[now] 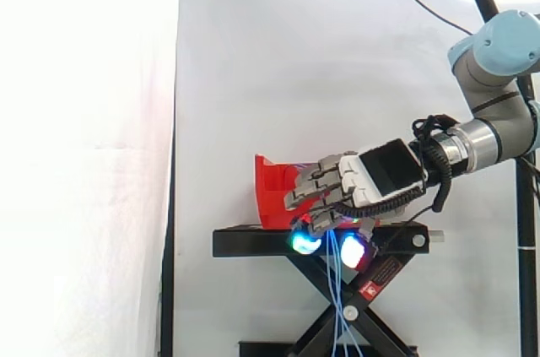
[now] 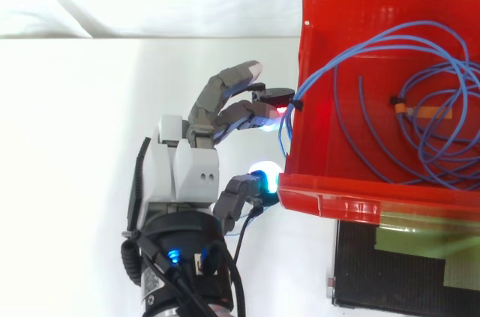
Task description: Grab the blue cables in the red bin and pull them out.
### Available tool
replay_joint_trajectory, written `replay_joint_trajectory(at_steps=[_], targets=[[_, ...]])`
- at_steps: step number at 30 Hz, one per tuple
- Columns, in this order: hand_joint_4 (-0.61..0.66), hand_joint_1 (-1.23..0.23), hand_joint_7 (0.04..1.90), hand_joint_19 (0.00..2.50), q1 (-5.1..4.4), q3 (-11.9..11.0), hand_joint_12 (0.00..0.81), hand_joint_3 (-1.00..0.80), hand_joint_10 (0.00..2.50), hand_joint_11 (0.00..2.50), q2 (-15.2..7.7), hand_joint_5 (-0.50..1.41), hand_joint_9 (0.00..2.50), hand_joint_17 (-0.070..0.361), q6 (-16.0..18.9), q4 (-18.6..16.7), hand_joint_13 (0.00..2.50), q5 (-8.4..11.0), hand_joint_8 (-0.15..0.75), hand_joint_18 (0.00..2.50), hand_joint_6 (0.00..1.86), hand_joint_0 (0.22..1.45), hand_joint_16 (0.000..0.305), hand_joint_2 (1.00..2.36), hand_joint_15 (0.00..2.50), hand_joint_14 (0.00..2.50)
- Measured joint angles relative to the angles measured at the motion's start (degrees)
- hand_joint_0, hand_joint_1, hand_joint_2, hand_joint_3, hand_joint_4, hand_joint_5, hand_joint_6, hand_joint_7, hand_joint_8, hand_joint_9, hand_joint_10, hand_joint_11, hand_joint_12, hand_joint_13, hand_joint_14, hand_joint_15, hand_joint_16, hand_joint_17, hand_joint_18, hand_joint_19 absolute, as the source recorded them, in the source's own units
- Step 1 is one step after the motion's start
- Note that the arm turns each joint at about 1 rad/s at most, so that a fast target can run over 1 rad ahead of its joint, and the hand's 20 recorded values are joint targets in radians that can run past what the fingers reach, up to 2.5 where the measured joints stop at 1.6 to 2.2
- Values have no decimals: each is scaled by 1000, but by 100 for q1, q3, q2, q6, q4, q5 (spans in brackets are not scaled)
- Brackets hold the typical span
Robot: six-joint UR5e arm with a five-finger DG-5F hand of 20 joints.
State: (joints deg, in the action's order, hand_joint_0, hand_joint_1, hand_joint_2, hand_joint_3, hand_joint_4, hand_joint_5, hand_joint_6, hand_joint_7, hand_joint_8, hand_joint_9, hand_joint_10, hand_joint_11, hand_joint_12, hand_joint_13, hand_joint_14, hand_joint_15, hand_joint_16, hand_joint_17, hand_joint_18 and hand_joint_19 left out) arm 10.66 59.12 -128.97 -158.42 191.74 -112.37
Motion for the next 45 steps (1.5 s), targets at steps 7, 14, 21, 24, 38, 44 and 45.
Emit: replay_joint_trajectory(at_steps=[7,14,21,24,38,44,45], targets=[[318,-869,480,604,32,3,324,-1000,27,742,1,868,900,100,-54,41,576,-12,317,502,15,889,44,1000,458,17],[316,-869,481,611,40,3,325,-1000,27,747,2,870,906,100,-77,41,578,-13,317,502,15,889,44,1000,457,17],[311,-865,490,613,59,3,324,-1000,27,732,2,875,904,100,-79,5,581,-20,315,502,15,890,44,1000,451,17],[312,-865,489,611,65,3,324,-1000,27,734,2,879,909,100,-80,-13,581,-24,317,504,15,891,44,1000,460,18],[312,-860,491,611,68,3,325,-1000,27,745,2,880,911,100,-79,-81,584,-31,319,505,15,893,44,1000,452,17],[312,-860,491,613,81,3,323,-1000,27,733,2,882,911,100,-87,-90,585,-42,319,505,14,892,44,1000,464,19],[311,-860,491,611,82,3,324,-1000,27,732,0,881,916,100,-87,-88,586,-44,319,505,14,893,44,1000,455,17]])
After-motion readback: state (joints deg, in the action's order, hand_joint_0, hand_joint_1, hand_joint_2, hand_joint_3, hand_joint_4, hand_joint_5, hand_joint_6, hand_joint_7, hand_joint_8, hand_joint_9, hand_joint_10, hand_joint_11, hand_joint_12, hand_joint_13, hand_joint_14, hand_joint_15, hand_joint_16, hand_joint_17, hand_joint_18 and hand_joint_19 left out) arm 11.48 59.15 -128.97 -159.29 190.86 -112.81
